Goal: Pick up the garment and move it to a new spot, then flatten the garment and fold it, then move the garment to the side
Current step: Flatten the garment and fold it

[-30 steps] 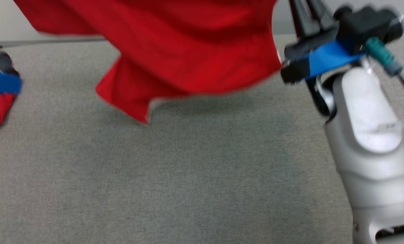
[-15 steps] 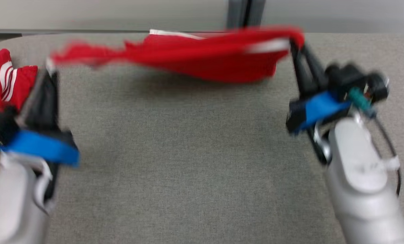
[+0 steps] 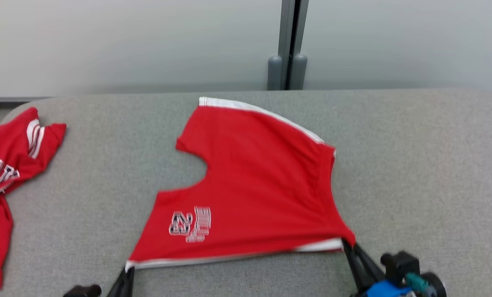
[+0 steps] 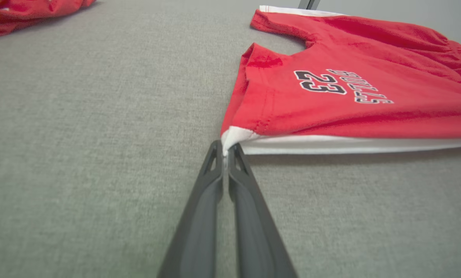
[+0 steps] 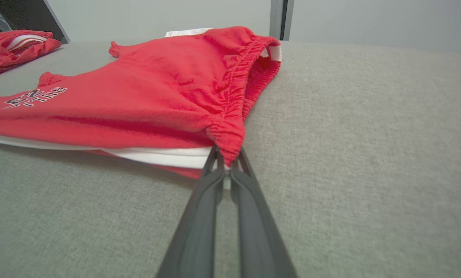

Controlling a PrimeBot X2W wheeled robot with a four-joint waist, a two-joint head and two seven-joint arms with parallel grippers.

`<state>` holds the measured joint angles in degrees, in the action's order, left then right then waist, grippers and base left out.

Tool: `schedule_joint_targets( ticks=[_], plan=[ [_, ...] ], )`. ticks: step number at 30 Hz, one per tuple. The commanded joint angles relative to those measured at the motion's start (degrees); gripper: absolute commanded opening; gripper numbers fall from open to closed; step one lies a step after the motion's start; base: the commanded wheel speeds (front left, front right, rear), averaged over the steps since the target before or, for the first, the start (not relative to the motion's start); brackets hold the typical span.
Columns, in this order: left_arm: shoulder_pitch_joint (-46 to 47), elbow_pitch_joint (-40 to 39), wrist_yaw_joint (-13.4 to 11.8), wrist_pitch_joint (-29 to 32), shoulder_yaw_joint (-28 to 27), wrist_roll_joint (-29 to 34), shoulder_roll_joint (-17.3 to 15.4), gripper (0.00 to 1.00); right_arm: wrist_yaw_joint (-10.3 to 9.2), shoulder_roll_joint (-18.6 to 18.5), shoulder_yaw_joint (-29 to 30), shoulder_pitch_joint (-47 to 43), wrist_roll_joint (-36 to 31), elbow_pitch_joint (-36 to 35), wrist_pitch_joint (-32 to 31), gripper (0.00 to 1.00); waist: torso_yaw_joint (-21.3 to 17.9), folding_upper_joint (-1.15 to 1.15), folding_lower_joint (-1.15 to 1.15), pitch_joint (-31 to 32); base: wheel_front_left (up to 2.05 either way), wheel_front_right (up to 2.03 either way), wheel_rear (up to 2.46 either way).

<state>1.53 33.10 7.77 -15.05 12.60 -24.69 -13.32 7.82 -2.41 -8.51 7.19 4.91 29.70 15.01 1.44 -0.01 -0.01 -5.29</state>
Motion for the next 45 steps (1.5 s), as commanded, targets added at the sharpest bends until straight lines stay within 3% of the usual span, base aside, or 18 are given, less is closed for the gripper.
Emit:
schedule_joint_targets(
  ticks=[1, 6, 15, 18, 29, 36, 45],
  plan=[
    [-0.92, 0.55, -0.51, -0.16, -0.55, 0.33, -0.36, 0.0, -0.59, -0.87, 0.35, -1.56, 0.22, -0.27, 0.24, 0.0, -1.34, 0.01, 0.01, 1.94, 0.0, 0.0, 0.0],
    [-4.51, 3.3, -0.39, -0.16, -1.67, 4.37, 1.76, 0.0, -0.4, -0.8, -2.19, -8.64, 3.24, -0.89, 0.24, 0.0, -1.55, 0.01, 0.01, 5.85, 0.0, 0.0, 0.0],
    [-1.43, 1.11, -0.39, -0.17, -4.26, 6.62, 2.59, 0.0, -0.39, -0.75, -3.45, -9.39, 4.93, -3.88, 0.24, 0.0, -2.41, 0.01, 0.01, 4.91, 0.0, 0.0, 0.0],
    [2.84, -1.68, -0.38, -0.16, -3.39, 6.48, 0.57, 0.0, -0.38, -0.76, -3.58, -6.34, 6.52, -6.15, 0.24, 0.0, -3.21, 0.01, 0.01, 2.23, 0.0, 0.0, 0.0],
    [26.43, -5.39, -0.41, -0.15, 5.55, 1.68, -15.61, 0.0, -0.39, -0.81, -5.13, 10.34, 11.21, -11.65, 0.24, 0.0, -7.23, 0.01, 0.01, -14.01, 0.0, 0.0, 0.0],
    [36.29, -3.95, -0.42, -0.16, 8.95, -2.69, -18.33, 0.0, -0.4, -0.83, -4.15, 16.41, 13.24, -14.13, 0.25, 0.0, -8.43, 0.01, 0.01, -22.32, 0.0, 0.0, 0.0],
    [42.41, -5.18, -0.38, -0.15, 12.82, -5.22, -18.35, 0.0, -0.37, -0.69, -3.94, 19.66, 15.81, -18.95, 0.24, 0.0, -10.38, 0.01, 0.01, -28.1, 0.0, 0.0, 0.0]
  ],
)
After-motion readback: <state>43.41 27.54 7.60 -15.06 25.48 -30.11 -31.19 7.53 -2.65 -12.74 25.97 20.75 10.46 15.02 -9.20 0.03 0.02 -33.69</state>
